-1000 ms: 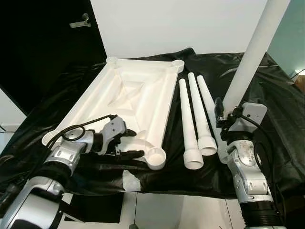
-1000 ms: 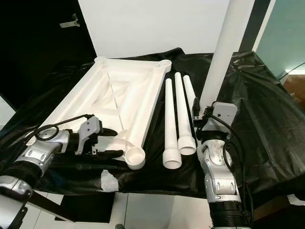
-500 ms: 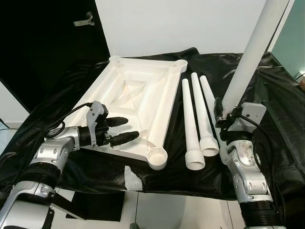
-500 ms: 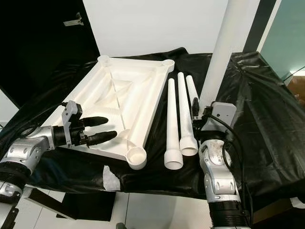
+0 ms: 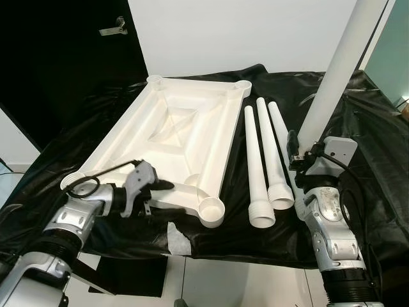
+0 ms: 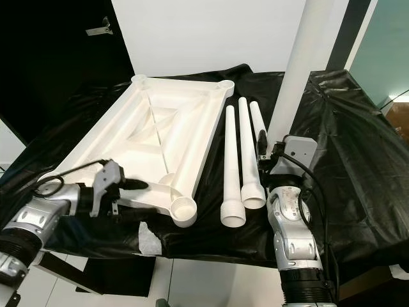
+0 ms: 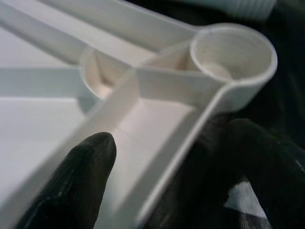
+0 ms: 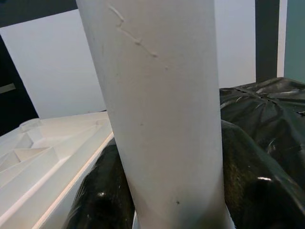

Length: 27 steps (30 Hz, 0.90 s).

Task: Building children table

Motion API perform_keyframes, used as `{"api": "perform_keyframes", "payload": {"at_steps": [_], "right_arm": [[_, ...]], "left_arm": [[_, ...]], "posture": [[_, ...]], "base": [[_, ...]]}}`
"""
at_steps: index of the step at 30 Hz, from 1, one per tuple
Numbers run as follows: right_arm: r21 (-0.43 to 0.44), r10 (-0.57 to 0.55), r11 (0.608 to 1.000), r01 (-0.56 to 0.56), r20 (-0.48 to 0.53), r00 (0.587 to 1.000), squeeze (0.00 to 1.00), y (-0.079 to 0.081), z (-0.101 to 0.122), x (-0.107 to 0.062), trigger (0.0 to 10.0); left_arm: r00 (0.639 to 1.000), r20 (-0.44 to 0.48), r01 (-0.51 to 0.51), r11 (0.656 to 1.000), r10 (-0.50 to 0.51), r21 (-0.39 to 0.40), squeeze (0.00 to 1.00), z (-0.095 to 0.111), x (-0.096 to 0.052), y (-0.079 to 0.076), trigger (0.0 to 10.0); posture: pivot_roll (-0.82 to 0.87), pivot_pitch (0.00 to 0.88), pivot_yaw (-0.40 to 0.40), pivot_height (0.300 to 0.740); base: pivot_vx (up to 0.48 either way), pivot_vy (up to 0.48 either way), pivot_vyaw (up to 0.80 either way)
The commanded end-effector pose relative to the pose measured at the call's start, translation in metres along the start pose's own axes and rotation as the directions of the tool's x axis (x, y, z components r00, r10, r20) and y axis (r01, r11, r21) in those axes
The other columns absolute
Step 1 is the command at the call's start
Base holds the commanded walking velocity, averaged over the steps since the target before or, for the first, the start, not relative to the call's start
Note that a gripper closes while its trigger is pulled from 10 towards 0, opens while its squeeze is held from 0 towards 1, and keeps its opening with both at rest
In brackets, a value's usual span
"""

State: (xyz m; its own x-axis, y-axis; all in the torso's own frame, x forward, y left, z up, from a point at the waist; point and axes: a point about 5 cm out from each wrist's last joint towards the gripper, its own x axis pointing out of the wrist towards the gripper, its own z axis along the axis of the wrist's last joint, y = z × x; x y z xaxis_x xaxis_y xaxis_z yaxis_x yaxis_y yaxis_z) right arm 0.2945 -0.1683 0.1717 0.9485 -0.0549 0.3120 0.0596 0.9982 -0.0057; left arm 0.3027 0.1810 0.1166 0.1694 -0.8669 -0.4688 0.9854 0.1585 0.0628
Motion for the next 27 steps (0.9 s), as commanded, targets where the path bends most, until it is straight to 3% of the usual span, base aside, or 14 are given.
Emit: {"api": "perform_keyframes", "payload": {"at_steps": [1, 3, 4, 7, 8, 11, 12, 13, 14, 22, 24, 25, 26, 27], "right_arm": [[0.010, 0.000, 1.000, -0.001, 0.012, 1.000, 0.00, 0.001, 0.002, 0.002, 10.0], [0.009, -0.002, 1.000, 0.002, 0.011, 1.000, 0.00, 0.000, 0.002, 0.002, 10.0], [0.008, -0.003, 1.000, 0.003, 0.011, 1.000, 0.00, -0.001, 0.002, 0.002, 10.0], [0.008, -0.004, 1.000, 0.004, 0.011, 1.000, 0.00, -0.001, 0.002, 0.002, 10.0], [0.009, -0.003, 1.000, 0.003, 0.011, 1.000, 0.00, 0.000, 0.002, 0.002, 10.0], [0.010, -0.003, 1.000, 0.003, 0.011, 1.000, 0.00, 0.000, 0.002, 0.002, 10.0], [0.012, -0.002, 1.000, 0.002, 0.012, 1.000, 0.00, 0.001, 0.002, 0.002, 10.0], [0.012, -0.002, 1.000, 0.002, 0.012, 1.000, 0.00, 0.001, 0.002, 0.002, 10.0], [0.013, -0.002, 1.000, 0.001, 0.012, 1.000, 0.00, 0.001, 0.002, 0.002, 10.0], [0.017, -0.001, 1.000, 0.001, 0.010, 1.000, 0.00, 0.002, 0.002, 0.002, 10.0], [0.017, -0.001, 1.000, 0.001, 0.010, 1.000, 0.00, 0.002, 0.002, 0.002, 10.0], [0.017, -0.001, 1.000, 0.001, 0.009, 1.000, 0.00, 0.002, 0.002, 0.002, 10.0], [0.017, -0.001, 1.000, 0.001, 0.008, 1.000, 0.00, 0.002, 0.002, 0.001, 10.0], [0.016, -0.002, 1.000, 0.001, 0.007, 1.000, 0.00, 0.002, 0.002, 0.001, 10.0]], "left_arm": [[0.960, -0.034, 0.278, 0.961, -0.277, 0.008, 0.33, -0.004, -0.001, -0.015, 10.0], [0.953, -0.109, 0.285, 0.958, -0.281, 0.019, 0.32, -0.010, 0.000, -0.016, 10.0], [0.947, -0.180, 0.274, 0.961, -0.264, 0.031, 0.00, -0.016, 0.001, -0.016, 10.0], [0.941, -0.226, 0.266, 0.963, -0.251, 0.042, 0.00, -0.021, 0.002, -0.015, 10.0], [0.932, -0.260, 0.275, 0.960, -0.253, 0.051, 0.00, -0.024, 0.005, -0.017, 8.8], [0.926, -0.277, 0.283, 0.958, -0.257, 0.056, 0.00, -0.026, 0.007, -0.018, 8.8], [0.915, -0.268, 0.328, 0.943, -0.302, 0.056, 0.00, -0.025, 0.010, -0.024, 6.5], [0.915, -0.268, 0.328, 0.943, -0.302, 0.056, 0.00, -0.025, 0.010, -0.024, 6.5], [0.908, -0.244, 0.365, 0.929, -0.341, 0.062, 0.00, -0.022, 0.016, -0.029, 0.0], [0.901, -0.157, 0.428, 0.886, -0.404, 0.175, 0.00, -0.003, 0.056, -0.043, 0.0], [0.901, -0.157, 0.428, 0.886, -0.404, 0.175, 0.00, -0.003, 0.056, -0.043, 0.0], [0.901, -0.145, 0.431, 0.881, -0.409, 0.193, 0.00, 0.000, 0.061, -0.046, 3.2], [0.904, -0.138, 0.427, 0.878, -0.405, 0.217, 0.00, 0.002, 0.065, -0.047, 3.2], [0.909, -0.134, 0.416, 0.877, -0.395, 0.238, 0.00, 0.003, 0.070, -0.048, 8.5]], "posture": [[-0.12, 0.006, 0.061, 0.740], [-0.12, 0.006, 0.061, 0.740], [-0.12, 0.006, 0.061, 0.740], [-0.12, 0.006, 0.061, 0.740], [-0.12, 0.005, 0.060, 0.740], [-0.12, 0.005, 0.060, 0.740], [-0.12, 0.005, 0.060, 0.740], [-0.12, 0.005, 0.060, 0.740], [-0.12, 0.005, 0.060, 0.740], [-0.12, 0.014, 0.061, 0.740], [-0.12, 0.014, 0.061, 0.740], [-0.12, 0.014, 0.061, 0.740], [-0.12, 0.014, 0.061, 0.740], [-0.12, 0.014, 0.061, 0.740]], "base": [[0.000, 0.000, 0.00], [0.000, 0.000, 0.00], [0.000, 0.000, 0.00], [0.000, 0.000, 0.00], [0.000, 0.000, 0.00], [0.000, 0.000, 0.00], [0.000, 0.000, 0.00], [0.000, 0.000, 0.00], [0.000, 0.000, 0.00], [0.000, 0.000, 0.00], [0.000, 0.000, 0.00], [0.000, 0.000, 0.00], [0.000, 0.000, 0.00], [0.000, 0.000, 0.00]]}}
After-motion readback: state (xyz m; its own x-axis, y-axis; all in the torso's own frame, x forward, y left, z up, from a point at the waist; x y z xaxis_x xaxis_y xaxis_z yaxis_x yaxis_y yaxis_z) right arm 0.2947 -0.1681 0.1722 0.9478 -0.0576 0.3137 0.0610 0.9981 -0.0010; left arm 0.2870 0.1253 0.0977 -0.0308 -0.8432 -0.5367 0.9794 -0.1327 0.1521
